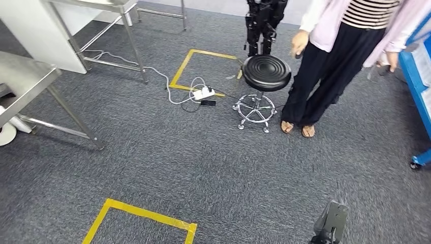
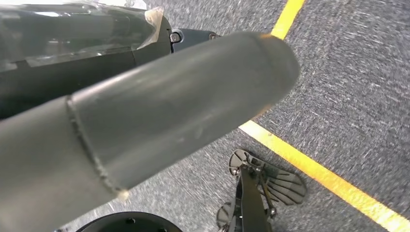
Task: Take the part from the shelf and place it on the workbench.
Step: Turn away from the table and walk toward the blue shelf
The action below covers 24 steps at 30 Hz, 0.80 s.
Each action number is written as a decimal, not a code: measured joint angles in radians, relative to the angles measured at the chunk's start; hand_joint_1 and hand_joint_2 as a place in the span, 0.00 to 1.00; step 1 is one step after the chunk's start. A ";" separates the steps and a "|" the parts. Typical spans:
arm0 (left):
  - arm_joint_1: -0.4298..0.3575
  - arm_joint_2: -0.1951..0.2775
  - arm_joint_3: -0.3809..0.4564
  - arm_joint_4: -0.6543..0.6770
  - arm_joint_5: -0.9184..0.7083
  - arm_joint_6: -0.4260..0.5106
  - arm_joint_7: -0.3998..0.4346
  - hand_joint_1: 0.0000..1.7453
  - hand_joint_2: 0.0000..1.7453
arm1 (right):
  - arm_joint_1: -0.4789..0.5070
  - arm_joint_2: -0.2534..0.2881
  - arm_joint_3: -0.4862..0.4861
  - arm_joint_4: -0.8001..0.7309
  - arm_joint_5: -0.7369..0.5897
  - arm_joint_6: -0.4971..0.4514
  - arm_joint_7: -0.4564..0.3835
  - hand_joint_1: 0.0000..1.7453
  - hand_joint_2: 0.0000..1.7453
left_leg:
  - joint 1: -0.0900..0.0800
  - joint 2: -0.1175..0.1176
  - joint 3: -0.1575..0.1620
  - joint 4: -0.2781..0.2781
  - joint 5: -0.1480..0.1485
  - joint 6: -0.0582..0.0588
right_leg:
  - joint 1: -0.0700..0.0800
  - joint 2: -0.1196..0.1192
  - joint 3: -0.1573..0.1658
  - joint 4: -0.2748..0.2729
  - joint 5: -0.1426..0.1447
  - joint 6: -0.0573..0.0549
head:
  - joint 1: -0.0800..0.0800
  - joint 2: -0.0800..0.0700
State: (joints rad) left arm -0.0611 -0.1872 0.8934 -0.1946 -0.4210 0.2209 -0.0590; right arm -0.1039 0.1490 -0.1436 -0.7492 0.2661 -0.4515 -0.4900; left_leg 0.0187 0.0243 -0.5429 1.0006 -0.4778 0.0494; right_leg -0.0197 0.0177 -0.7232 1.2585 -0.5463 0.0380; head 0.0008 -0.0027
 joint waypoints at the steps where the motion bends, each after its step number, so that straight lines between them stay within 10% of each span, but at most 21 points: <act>1: 0.000 0.000 0.000 0.000 -0.003 0.000 0.002 0.00 0.00 | -0.010 -0.004 -0.007 0.049 0.026 -0.015 0.039 0.00 0.00 | 0.000 0.012 0.000 0.000 -0.001 -0.001 | -0.003 -0.004 -0.007 0.016 0.000 0.006 | 0.000 0.000; 4: 0.000 0.000 -0.003 0.000 -0.017 0.000 0.008 0.00 0.00 | -0.033 -0.022 -0.001 0.211 0.171 -0.053 0.253 0.00 0.00 | 0.002 0.043 0.006 0.002 -0.008 -0.011 | -0.013 -0.048 0.078 -0.135 0.060 0.034 | 0.002 0.000; 7: 0.001 0.003 -0.009 0.000 -0.033 0.000 0.015 0.00 0.00 | -0.030 -0.030 0.065 0.338 0.382 -0.019 0.468 0.00 0.00 | -0.006 0.072 0.016 0.006 -0.022 -0.033 | -0.004 -0.096 0.141 -0.249 0.090 0.025 | 0.001 0.000; 9: 0.000 0.005 -0.015 0.000 -0.039 0.001 0.019 0.00 0.00 | -0.012 -0.032 0.137 0.400 0.467 0.024 0.560 0.00 0.00 | -0.002 0.086 0.023 0.004 -0.028 -0.045 | -0.003 -0.072 0.141 -0.250 0.092 0.008 | -0.004 0.000; 11: -0.001 0.006 -0.020 0.000 -0.041 0.002 0.021 0.00 0.00 | 0.009 -0.030 0.188 0.441 0.488 0.044 0.595 0.00 0.00 | 0.006 0.051 0.017 0.031 -0.056 -0.053 | -0.007 -0.049 0.142 -0.251 0.093 -0.007 | -0.007 0.000; 15: 0.005 0.007 -0.021 0.002 -0.045 0.002 0.022 0.00 0.00 | 0.015 -0.034 0.232 0.489 0.473 0.078 0.618 0.00 0.00 | 0.007 -0.022 -0.090 0.255 -0.166 -0.050 | 0.005 0.002 0.143 -0.251 0.093 -0.035 | -0.010 0.000; 17: 0.008 0.008 -0.022 0.002 -0.049 0.003 0.022 0.00 0.00 | 0.020 -0.037 0.228 0.508 0.423 0.124 0.655 0.00 0.00 | 0.007 -0.026 -0.104 0.269 -0.145 -0.044 | 0.011 0.031 0.146 -0.251 0.093 -0.037 | -0.010 0.000; 22: 0.008 0.011 -0.037 0.002 -0.094 0.002 0.029 0.00 0.00 | 0.055 -0.030 0.217 0.535 0.448 0.188 0.726 0.00 0.00 | 0.007 -0.105 -0.005 0.034 -0.028 -0.028 | 0.017 0.089 0.144 -0.247 0.096 -0.030 | -0.009 0.000; 24: 0.006 0.009 -0.052 0.002 -0.114 0.001 0.035 0.00 0.00 | 0.059 -0.021 0.230 0.541 0.486 0.205 0.725 0.00 0.00 | -0.001 -0.086 -0.001 0.025 -0.026 -0.021 | 0.015 0.110 0.134 -0.251 0.101 -0.016 | -0.009 0.000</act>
State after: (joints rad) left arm -0.0552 -0.1782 0.8416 -0.1923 -0.5350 0.2221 -0.0240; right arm -0.0450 0.1280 0.0866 -0.2080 0.7520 -0.2469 0.2354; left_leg 0.0179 -0.0615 -0.5441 1.0253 -0.5036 0.0280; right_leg -0.0042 0.1275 -0.5889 1.0078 -0.4454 0.0219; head -0.0087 -0.0027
